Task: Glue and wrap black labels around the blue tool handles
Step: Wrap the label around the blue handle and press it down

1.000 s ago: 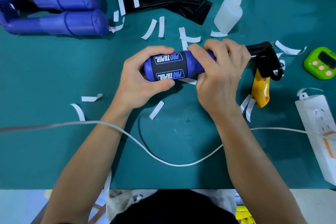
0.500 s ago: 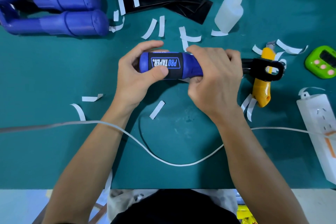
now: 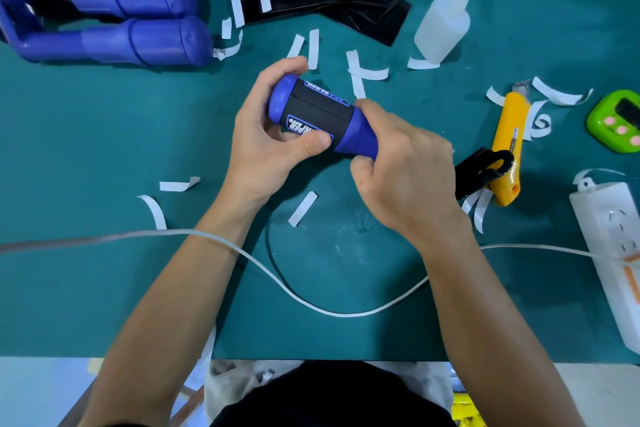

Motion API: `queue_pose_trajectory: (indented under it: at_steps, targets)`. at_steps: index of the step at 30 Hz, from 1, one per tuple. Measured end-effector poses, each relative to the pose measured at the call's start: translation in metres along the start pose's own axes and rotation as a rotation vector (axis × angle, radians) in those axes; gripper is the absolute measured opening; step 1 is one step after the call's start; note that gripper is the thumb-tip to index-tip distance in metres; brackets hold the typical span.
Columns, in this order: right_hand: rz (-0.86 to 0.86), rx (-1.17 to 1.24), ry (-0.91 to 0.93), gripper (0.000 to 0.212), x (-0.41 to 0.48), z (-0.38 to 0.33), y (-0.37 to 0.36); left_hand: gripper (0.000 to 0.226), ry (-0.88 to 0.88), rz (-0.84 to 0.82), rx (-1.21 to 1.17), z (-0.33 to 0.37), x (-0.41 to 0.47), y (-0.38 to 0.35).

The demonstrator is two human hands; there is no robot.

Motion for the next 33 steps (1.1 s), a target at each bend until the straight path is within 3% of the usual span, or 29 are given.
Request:
queue_pose_trajectory:
  at_steps: [5,14,18,23,33]
  targets:
    - [-0.035,0.023,0.005,0.067,0.001,0.002,-0.004,0.070,-0.001,0.044,0.069,0.000,-0.002,0.001]
    - [0.064,-0.077,0.031,0.058,-0.003,-0.005,-0.007,0.062,-0.053,0.188,0.449,0.009,-0.005,0.003]
    - [0.086,-0.082,0.046,0.059,-0.001,-0.006,-0.011,0.057,-0.044,0.167,0.465,0.007,-0.005,0.002]
    - [0.101,-0.093,0.061,0.060,-0.001,-0.006,-0.012,0.032,-0.061,0.215,0.440,0.007,-0.002,0.016]
    - [0.118,-0.099,0.052,0.061,-0.001,-0.005,-0.013,0.039,-0.104,0.263,0.493,0.010,-0.004,0.016]
Point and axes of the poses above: each hand's wrist, its own x-axis towards the middle knuckle, its own y-axis out of the back of the hand, z = x × y, the point moved 9 cm from there along x, towards the middle knuckle, and after that the axes turned 3 degrees about -x, right-handed, at the moved point
